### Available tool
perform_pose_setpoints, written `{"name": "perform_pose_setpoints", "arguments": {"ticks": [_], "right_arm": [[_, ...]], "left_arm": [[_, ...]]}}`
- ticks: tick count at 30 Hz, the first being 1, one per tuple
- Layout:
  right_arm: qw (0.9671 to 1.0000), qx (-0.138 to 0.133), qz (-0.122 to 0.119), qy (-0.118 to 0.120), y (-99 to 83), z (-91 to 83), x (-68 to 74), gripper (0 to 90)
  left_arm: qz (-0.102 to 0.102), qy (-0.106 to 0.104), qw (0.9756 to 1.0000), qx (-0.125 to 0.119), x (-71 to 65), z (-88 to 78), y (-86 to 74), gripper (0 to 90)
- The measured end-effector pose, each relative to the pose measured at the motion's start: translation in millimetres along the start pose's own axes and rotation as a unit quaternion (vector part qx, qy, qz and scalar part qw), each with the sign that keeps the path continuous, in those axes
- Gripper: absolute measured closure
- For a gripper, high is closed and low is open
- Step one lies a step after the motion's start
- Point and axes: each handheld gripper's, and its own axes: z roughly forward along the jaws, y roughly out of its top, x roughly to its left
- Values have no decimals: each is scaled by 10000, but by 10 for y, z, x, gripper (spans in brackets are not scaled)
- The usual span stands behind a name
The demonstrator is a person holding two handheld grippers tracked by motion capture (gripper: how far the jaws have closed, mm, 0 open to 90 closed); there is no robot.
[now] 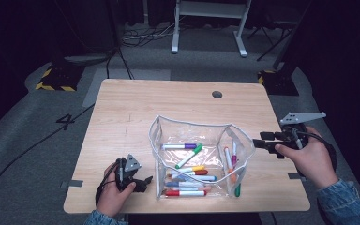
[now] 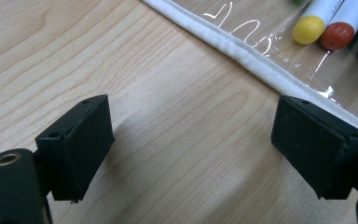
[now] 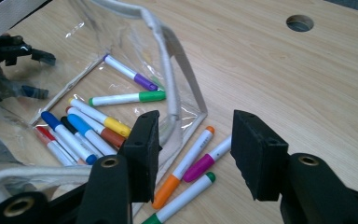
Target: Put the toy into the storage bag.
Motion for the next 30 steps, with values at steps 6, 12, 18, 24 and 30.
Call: {"name": "perform_pose_setpoints", "arguments": {"ticks": [6, 12, 18, 24, 30], "right_arm": [[9993, 164, 270, -216, -157, 52, -146, 520], [9960, 805, 289, -247, -441, 452, -168, 502], [9920, 1222, 260, -158, -667, 789, -110, 496], [9891, 1449, 275, -42, -850, 1042, -54, 488], [9862, 1602, 398, 86, -966, 1167, -9, 478]], "left_arm": [[-1, 9, 10000, -1, -2, 0, 0, 132], [-1, 11, 10000, -3, -2, 0, 0, 132], [3, 14, 10000, -3, -1, -1, 0, 132], [3, 9, 10000, -3, -1, 0, 0, 132], [2, 13, 10000, -2, -1, -1, 0, 132]]}}
